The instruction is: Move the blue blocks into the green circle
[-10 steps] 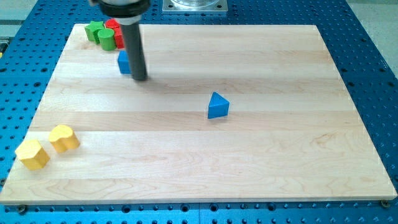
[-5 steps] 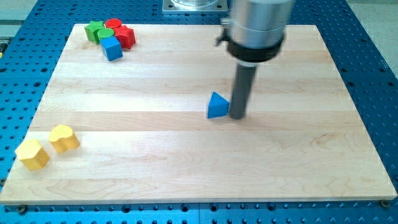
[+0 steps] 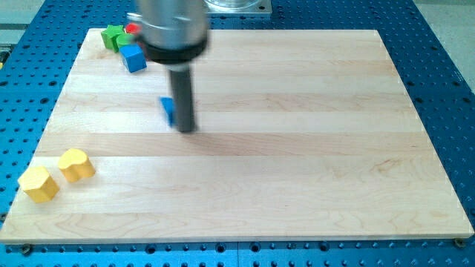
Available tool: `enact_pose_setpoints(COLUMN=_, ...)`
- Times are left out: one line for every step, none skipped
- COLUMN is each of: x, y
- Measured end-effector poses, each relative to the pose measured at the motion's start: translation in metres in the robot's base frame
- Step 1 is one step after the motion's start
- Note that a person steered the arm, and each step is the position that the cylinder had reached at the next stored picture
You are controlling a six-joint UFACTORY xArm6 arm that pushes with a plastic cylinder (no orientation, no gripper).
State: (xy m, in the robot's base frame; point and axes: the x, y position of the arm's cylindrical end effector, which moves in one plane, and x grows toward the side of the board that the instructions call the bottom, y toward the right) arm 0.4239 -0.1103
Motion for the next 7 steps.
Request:
enact_pose_setpoints(x=-0.061, y=-0.062)
enact_pose_setpoints(x=-0.010, y=-0.044)
enact_pose_setpoints(x=-0.045, y=-0.092)
enact_pose_setpoints(x=-0.081, y=-0.114)
enact_pose_setpoints(x=-0.083, y=-0.111)
enact_pose_setpoints(x=-0.111, y=-0.095)
enact_pose_setpoints(x=-0.003, y=-0.054)
